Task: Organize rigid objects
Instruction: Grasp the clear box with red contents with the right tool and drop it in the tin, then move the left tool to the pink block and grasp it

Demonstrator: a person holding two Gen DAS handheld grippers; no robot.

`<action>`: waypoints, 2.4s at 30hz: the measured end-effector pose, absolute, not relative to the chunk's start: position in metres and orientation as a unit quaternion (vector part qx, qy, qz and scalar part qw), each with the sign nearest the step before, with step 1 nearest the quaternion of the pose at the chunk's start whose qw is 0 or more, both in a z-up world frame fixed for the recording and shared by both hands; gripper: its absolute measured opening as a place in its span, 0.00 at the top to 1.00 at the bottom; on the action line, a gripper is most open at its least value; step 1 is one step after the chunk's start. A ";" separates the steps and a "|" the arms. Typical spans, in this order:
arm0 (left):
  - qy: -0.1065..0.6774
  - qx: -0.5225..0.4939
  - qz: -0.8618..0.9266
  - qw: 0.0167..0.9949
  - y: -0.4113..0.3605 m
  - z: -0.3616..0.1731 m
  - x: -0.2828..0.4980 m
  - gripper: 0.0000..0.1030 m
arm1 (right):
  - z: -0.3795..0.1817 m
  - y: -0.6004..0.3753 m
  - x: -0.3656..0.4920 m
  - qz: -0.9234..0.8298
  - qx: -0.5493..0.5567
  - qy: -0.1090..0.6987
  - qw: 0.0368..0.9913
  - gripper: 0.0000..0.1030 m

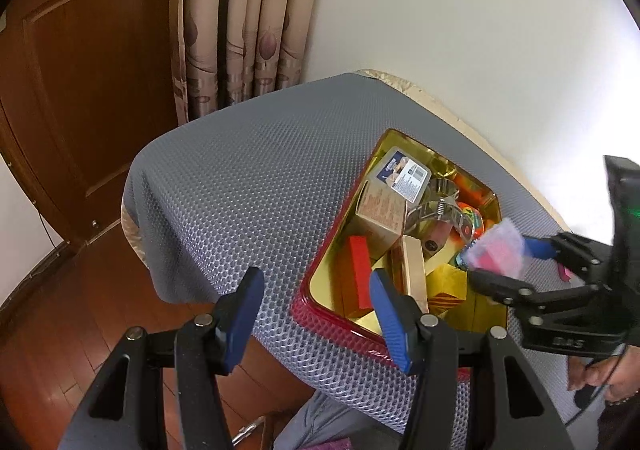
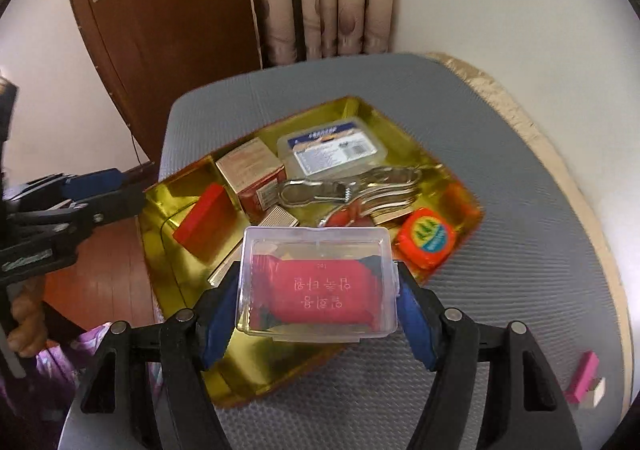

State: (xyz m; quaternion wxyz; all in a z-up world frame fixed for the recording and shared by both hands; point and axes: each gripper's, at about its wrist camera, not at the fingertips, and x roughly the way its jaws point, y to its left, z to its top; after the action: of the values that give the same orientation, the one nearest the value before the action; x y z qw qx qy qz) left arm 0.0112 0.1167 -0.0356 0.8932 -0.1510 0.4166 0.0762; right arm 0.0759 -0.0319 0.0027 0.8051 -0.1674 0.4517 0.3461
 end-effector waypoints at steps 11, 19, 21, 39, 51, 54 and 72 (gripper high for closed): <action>0.422 -0.160 0.077 0.889 0.120 -0.039 0.013 0.45 | -0.014 -0.029 0.088 0.324 -0.165 0.456 0.812 0.31; 0.418 -0.153 0.078 0.892 0.119 -0.037 0.013 0.45 | 0.029 -0.116 0.059 0.239 -0.055 0.373 0.895 0.14; 0.414 -0.144 0.074 0.896 0.114 -0.034 0.011 0.45 | 0.025 -0.166 0.045 0.145 -0.033 0.357 0.922 0.14; 0.470 -0.056 -0.263 0.841 -0.105 0.007 0.067 0.44 | -0.063 -0.467 -0.039 -0.242 0.047 0.416 0.875 0.14; 0.575 -0.055 -0.222 0.786 -0.280 -0.040 0.244 0.43 | -0.051 -0.475 -0.057 -0.183 0.098 0.373 0.904 0.07; 0.589 -0.053 -0.210 0.779 -0.294 -0.056 0.255 0.43 | -0.051 -0.480 -0.060 -0.174 0.102 0.368 0.908 0.07; 0.621 -0.019 -0.167 0.766 -0.334 -0.099 0.277 0.44 | -0.053 -0.486 -0.066 -0.164 0.106 0.364 0.911 0.07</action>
State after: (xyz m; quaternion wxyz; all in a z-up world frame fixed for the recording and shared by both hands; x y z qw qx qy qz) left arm 0.2771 -0.3344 -0.0988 0.7658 -0.0191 0.6207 -0.1673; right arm -0.0664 -0.4859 -0.0533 0.9108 0.1061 0.3637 -0.1641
